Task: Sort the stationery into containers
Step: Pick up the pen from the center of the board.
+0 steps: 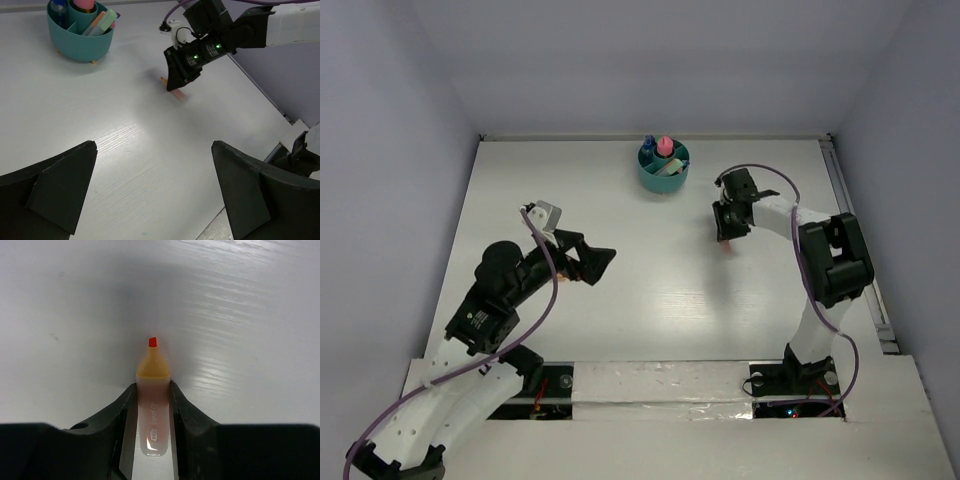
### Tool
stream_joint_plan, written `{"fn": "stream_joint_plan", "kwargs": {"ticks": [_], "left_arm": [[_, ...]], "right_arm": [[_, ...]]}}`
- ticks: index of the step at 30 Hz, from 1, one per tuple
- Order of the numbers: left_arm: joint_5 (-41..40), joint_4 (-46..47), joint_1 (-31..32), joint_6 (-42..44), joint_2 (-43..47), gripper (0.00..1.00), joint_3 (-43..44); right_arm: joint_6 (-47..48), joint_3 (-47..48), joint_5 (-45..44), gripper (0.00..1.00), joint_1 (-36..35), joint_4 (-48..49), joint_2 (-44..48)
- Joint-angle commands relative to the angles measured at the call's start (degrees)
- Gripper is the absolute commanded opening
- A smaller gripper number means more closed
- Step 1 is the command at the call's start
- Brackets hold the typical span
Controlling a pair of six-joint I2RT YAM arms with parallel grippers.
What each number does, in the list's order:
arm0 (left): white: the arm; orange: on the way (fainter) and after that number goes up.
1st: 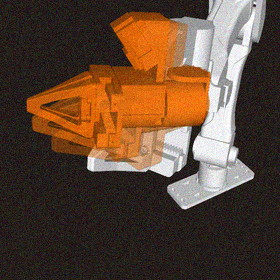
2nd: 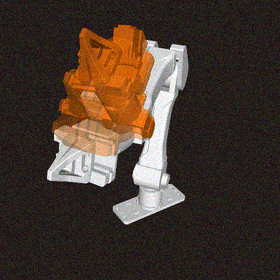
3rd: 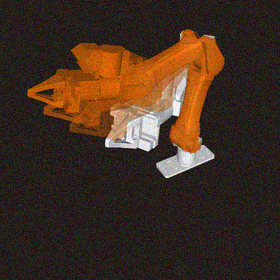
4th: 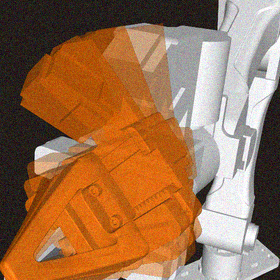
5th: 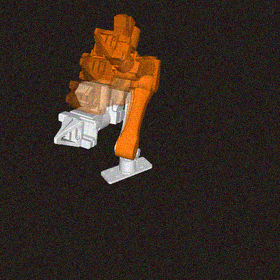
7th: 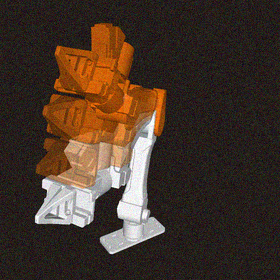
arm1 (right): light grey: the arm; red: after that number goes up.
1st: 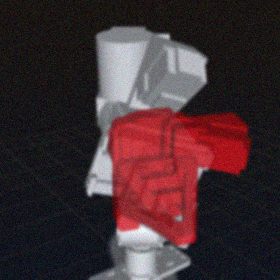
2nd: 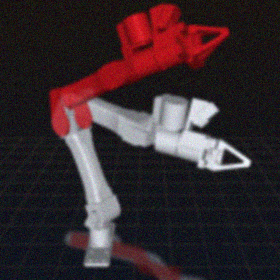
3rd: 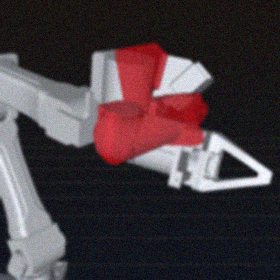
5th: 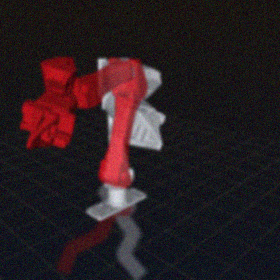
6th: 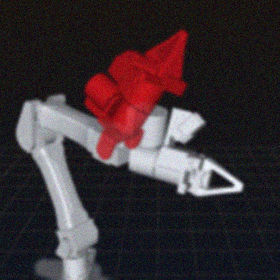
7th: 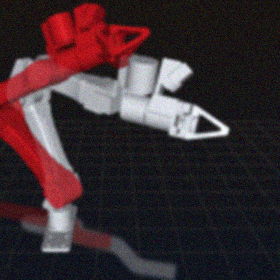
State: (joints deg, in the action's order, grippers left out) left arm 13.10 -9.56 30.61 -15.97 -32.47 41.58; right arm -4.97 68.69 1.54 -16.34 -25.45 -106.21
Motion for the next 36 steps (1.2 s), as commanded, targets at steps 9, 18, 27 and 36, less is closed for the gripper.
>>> {"fn": "stream_joint_plan", "kwargs": {"ticks": [9, 18, 27, 36], "left_arm": [[5.27, 5.52, -0.38, -3.02, -4.01, 0.81, -0.63], [-1.65, 2.71, -0.38, -3.28, -6.38, 0.72, -0.45], [-6.86, 1.48, -0.90, -3.72, -6.64, 0.63, 0.16], [-8.53, 1.30, -1.43, -3.28, -7.70, 0.43, 0.43]], "right_arm": [[-11.01, 1.62, 1.19, 0.04, -22.23, 17.70, 12.60], [-23.76, 3.73, 0.04, 0.01, -35.08, 38.72, 13.05], [-25.79, 2.51, -4.09, 0.01, -37.98, 45.49, 14.46], [-29.83, -0.92, 0.57, 0.01, -38.51, 50.06, 17.09]]}}
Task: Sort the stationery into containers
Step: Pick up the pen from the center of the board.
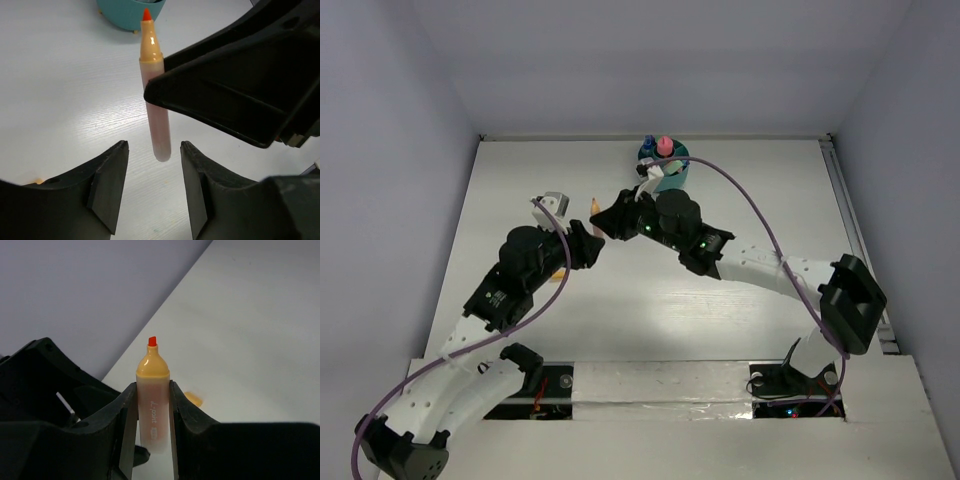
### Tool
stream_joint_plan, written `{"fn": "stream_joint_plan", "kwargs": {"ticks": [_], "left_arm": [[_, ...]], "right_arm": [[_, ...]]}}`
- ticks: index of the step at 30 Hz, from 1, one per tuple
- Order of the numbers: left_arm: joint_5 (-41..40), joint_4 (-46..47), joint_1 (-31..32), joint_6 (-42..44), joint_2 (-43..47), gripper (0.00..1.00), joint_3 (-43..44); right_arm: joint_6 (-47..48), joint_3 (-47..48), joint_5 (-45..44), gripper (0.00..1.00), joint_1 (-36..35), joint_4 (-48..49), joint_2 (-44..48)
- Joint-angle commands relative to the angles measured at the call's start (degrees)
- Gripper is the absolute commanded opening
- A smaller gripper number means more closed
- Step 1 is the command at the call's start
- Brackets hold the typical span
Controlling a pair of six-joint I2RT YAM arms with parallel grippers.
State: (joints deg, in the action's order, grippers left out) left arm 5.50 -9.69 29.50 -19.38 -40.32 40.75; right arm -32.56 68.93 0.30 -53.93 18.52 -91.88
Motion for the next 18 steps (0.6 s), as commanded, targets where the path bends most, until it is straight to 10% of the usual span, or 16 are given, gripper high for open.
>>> {"fn": "stream_joint_plan", "kwargs": {"ticks": [1, 18], "left_arm": [[-0.93, 1.34, -0.32, 0.13, -0.29, 0.42, 1.35], [-0.66, 1.61, -1.37, 0.48, -0.91, 0.21, 1.52]], "right_arm": [[-2.60, -1.60, 2.16, 0.01, -0.91, 6.78, 3.02], [-5.50, -3.18, 6.03, 0.01, -3.02, 11.01, 2.32]]}}
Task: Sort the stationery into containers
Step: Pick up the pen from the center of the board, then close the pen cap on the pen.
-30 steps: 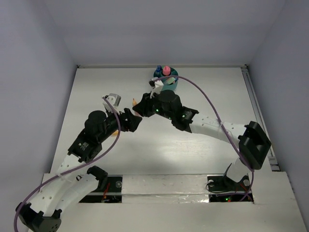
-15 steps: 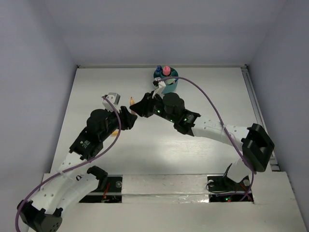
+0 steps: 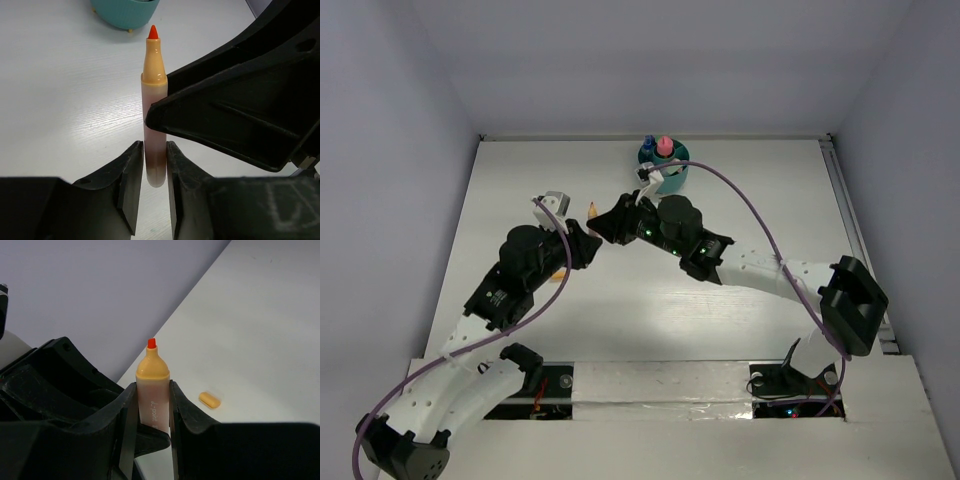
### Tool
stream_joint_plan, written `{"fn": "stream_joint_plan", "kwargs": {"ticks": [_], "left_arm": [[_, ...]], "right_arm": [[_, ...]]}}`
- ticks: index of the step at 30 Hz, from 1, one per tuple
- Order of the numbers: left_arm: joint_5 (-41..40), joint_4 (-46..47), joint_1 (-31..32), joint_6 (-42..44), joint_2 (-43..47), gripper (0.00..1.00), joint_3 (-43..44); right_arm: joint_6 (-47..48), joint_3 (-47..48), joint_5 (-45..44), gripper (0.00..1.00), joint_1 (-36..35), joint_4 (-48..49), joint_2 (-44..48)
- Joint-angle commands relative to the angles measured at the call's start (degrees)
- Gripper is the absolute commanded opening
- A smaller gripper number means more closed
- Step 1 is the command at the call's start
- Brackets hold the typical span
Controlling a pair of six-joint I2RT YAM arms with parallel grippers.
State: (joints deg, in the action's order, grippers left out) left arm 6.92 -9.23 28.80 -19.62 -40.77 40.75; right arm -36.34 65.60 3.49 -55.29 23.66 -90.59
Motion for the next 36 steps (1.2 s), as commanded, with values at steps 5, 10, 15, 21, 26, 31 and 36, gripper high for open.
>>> {"fn": "stream_joint_plan", "kwargs": {"ticks": [5, 10, 15, 21, 26, 31, 36], "left_arm": [[-3.40, 0.53, -0.67, 0.90, -0.10, 0.00, 1.87], [-5.06, -0.69, -0.67, 2.04, 1.66, 0.00, 2.49], [-9.99, -5.35, -0.67, 4.14, 2.45, 0.00, 5.74], [-18.60, -7.03, -0.67, 4.59, 2.63, 0.00, 8.55], [-20.72, -4.57, -1.20, 3.71, 2.80, 0.00, 8.47], [-18.88, -2.90, -2.86, 3.45, 4.82, 0.00, 5.57], [-18.78, -2.54, -3.92, 3.62, 6.23, 0.00, 4.25]], "right_arm": [[-2.51, -0.30, 3.90, 0.02, -1.67, 6.40, 1.38], [-0.33, -1.79, 2.41, 0.43, -1.67, 5.00, 4.01], [3.90, -1.97, 3.02, 0.63, 0.79, -2.27, 8.31], [7.33, -6.62, 5.12, 0.50, 2.90, -7.22, 11.40], [6.55, -6.37, 13.81, 0.09, 2.90, -8.55, 3.94], [4.96, -4.26, 15.59, 0.00, 1.68, -4.15, -5.02], [2.86, 2.67, 18.57, 0.14, -0.43, -1.96, -15.74]]}}
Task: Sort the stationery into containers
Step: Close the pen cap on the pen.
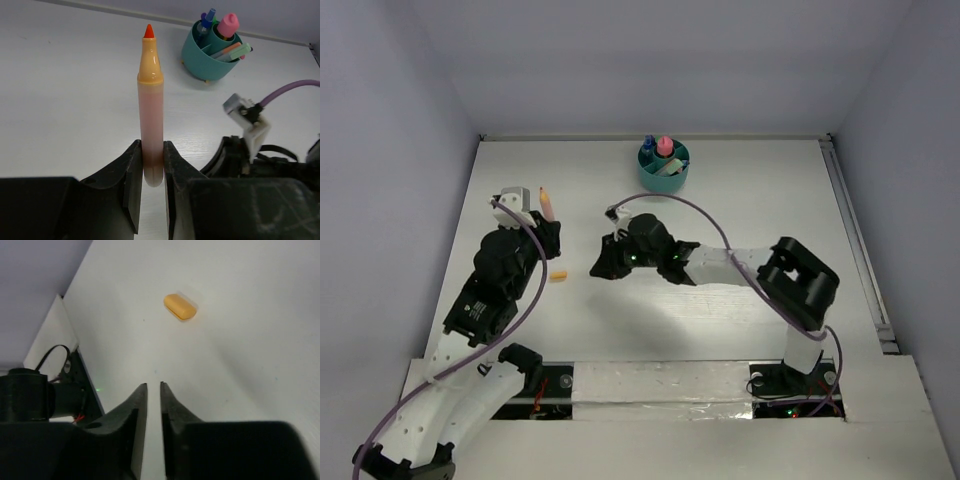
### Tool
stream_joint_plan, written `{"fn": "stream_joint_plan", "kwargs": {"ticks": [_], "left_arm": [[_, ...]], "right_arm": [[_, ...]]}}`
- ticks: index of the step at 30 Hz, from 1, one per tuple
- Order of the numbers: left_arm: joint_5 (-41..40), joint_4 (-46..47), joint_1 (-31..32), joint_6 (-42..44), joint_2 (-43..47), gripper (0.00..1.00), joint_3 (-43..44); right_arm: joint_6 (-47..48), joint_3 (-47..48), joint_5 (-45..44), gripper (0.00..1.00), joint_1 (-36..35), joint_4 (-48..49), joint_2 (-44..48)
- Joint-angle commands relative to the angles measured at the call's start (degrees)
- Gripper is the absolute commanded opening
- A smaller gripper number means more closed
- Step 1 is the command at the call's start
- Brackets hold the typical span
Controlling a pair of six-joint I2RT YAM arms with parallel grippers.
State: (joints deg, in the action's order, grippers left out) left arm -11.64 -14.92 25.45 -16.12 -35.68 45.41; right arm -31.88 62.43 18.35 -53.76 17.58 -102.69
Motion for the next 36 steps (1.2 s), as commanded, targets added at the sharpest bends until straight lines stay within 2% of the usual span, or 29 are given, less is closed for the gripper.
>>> {"fn": "stream_joint_plan", "kwargs": {"ticks": [1, 3, 4, 5, 7, 10, 18, 24, 28, 36], "left_arm": [[0.03, 3.14, -1.28, 0.21, 1.23, 0.00, -0.49], [0.47, 3.31, -1.80, 0.39, 1.23, 0.00, -0.67], [1.00, 3.40, -2.33, 0.47, 1.23, 0.00, -0.76], [1.27, 3.49, -2.34, 0.56, 1.23, 0.00, -0.85], [1.70, 3.67, -2.86, 0.82, 1.23, 0.00, -0.85], [2.84, 3.76, -3.39, 1.09, 1.23, 0.00, -0.94], [4.96, 4.46, -4.45, 1.27, 1.40, 0.00, -1.20], [5.31, 4.46, -4.97, 1.44, 1.67, 0.00, -1.29], [5.40, 4.46, -4.97, 1.53, 2.02, 0.00, -1.29], [6.19, 4.72, -4.97, 1.53, 2.11, 0.00, -1.29]], "right_arm": [[-2.30, 6.99, 3.97, 0.26, -1.97, 4.65, -5.57], [-3.71, 10.24, 4.76, 0.39, -2.58, 5.53, -10.84], [-4.15, 11.30, 5.03, 0.51, -3.19, 5.53, -12.51], [-5.11, 13.13, 5.73, 0.58, -3.20, 5.71, -15.40], [-6.09, 14.38, 6.00, 0.68, -3.81, 6.85, -17.79], [-7.23, 16.66, 5.65, 0.75, -3.81, 6.76, -21.05], [-8.55, 21.15, 2.14, 0.76, -3.81, 5.62, -25.97], [-11.62, 25.89, 5.64, 0.75, -4.34, 5.70, -30.19], [-12.59, 24.32, 5.39, 0.70, -4.34, 5.62, -29.41], [-12.68, 19.57, 6.78, 0.67, -5.65, 5.89, -26.24]]}}
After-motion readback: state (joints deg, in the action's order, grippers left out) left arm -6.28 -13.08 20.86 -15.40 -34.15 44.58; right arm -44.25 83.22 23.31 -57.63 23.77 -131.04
